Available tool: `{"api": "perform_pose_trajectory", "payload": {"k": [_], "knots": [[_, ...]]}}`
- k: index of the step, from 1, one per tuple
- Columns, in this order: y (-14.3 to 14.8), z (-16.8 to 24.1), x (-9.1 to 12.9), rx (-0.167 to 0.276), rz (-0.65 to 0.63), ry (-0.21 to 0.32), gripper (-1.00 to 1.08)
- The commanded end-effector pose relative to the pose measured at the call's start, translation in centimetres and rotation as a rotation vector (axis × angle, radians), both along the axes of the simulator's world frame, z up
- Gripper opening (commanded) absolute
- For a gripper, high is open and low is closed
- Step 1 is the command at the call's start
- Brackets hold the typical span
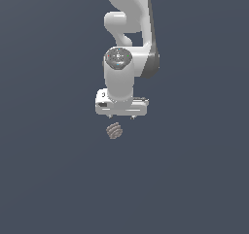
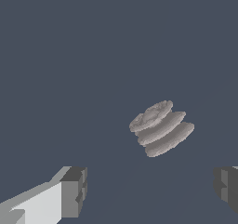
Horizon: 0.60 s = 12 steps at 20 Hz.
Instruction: Pick up the object and move it to a goal position.
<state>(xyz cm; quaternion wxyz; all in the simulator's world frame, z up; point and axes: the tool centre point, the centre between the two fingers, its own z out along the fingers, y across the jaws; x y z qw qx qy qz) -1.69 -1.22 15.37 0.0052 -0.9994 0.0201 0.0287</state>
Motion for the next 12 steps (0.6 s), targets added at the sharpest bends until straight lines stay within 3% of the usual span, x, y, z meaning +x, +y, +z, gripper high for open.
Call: {"api": "perform_pose_trajectory", "payload": {"k": [1, 12], "knots": [[0.0, 0.0, 0.0, 0.0, 0.0, 0.0, 1.0], [-1.7, 0.5, -0.6, 0.021, -0.048, 0.005, 1.0]]}}
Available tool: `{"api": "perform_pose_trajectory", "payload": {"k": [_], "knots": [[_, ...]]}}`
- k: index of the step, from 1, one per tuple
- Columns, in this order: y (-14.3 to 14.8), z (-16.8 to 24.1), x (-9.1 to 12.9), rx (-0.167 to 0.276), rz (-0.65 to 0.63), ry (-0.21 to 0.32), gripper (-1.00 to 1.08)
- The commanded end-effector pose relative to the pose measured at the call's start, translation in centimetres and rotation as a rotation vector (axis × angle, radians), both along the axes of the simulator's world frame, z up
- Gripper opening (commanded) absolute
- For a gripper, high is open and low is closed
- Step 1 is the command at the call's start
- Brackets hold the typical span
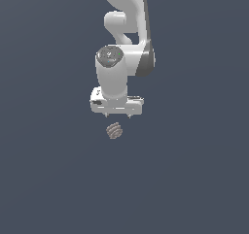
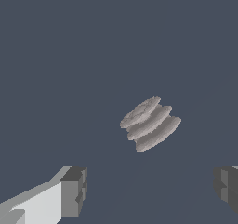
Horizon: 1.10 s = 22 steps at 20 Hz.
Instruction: Pick up the object and move it to a goal position.
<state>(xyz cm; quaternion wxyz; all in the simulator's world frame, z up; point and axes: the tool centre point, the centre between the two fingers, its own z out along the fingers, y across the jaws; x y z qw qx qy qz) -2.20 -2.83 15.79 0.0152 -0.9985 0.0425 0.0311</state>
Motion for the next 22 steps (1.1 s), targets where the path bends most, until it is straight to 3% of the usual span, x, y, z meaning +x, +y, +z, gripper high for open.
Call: {"api": "perform_pose_trajectory", "payload": {"k": [1, 11, 22], "knots": [[-0.1, 0.0, 0.0, 0.002, -0.001, 0.001, 1.0], [-0.2, -0.5, 0.1, -0.004, -0.08, -0.002, 1.0], [-0.7, -2.2, 0.4, -0.02, -0.33, -0.01, 1.0]]}}
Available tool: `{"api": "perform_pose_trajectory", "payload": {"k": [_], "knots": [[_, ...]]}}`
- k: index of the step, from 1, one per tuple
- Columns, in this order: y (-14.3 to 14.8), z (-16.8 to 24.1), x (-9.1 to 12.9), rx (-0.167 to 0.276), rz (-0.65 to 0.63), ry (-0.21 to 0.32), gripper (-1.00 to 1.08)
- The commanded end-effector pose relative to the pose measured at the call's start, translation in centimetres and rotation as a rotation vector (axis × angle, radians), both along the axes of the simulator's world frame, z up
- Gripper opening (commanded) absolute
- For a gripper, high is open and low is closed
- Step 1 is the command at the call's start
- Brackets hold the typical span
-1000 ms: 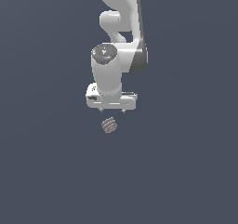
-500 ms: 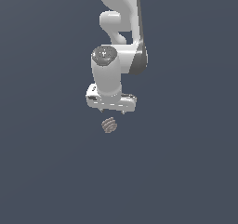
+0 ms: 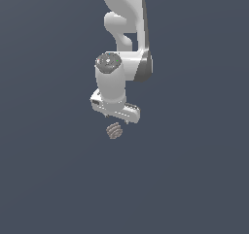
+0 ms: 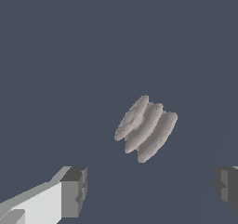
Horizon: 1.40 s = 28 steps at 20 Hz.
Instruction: Pick up the object and move it to a goal position.
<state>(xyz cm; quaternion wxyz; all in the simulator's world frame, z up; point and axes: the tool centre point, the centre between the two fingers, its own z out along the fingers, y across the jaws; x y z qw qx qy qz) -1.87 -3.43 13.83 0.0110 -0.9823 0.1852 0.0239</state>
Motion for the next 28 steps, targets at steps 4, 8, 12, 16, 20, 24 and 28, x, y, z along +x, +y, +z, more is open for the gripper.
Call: {"api": "perform_pose_trajectory", "payload": {"k": [4, 8, 12, 16, 20, 24, 28], "knots": [[-0.4, -1.0, 0.2, -0.011, -0.156, -0.006, 1.0], [-0.7, -1.8, 0.3, -0.019, -0.27, -0.011, 1.0], [-1.0, -2.5, 0.4, -0.027, -0.382, -0.017, 1.0], [-1.3, -3.1, 0.4, -0.033, -0.476, -0.022, 1.0], [-1.5, -3.5, 0.5, -0.038, -0.546, -0.027, 1.0], [-1.6, -3.8, 0.5, -0.041, -0.592, -0.03, 1.0], [-1.7, -3.9, 0.5, -0.042, -0.616, -0.032, 1.0]]}}
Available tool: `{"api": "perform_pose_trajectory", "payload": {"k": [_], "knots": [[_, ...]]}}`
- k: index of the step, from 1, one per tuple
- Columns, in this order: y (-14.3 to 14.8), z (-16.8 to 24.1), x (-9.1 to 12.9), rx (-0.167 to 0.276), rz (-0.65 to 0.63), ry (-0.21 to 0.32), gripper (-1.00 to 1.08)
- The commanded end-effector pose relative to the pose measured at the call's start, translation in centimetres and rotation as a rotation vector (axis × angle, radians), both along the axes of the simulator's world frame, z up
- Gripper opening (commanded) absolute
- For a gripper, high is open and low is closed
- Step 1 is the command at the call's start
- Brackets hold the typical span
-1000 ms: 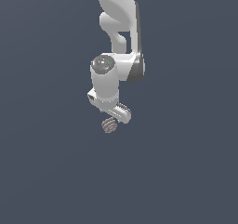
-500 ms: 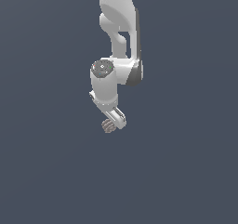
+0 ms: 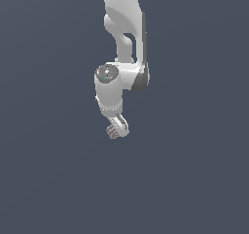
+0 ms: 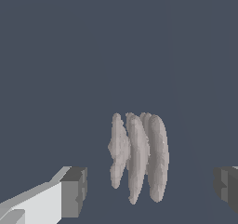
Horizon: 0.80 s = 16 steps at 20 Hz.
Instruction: Pick up the object and move it to a goal position.
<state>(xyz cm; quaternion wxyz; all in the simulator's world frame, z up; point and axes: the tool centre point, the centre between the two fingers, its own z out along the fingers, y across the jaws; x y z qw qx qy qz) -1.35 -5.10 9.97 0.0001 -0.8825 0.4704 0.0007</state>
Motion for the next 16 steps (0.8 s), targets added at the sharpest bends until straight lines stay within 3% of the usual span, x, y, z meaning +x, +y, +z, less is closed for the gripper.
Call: {"api": "perform_pose_trajectory", "payload": {"k": [1, 7, 16], "knots": [[0.0, -0.1, 0.0, -0.001, -0.011, -0.001, 1.0], [0.0, -0.6, 0.0, -0.001, -0.008, -0.001, 1.0], [0.0, -4.6, -0.1, -0.001, -0.012, -0.001, 1.0]]}}
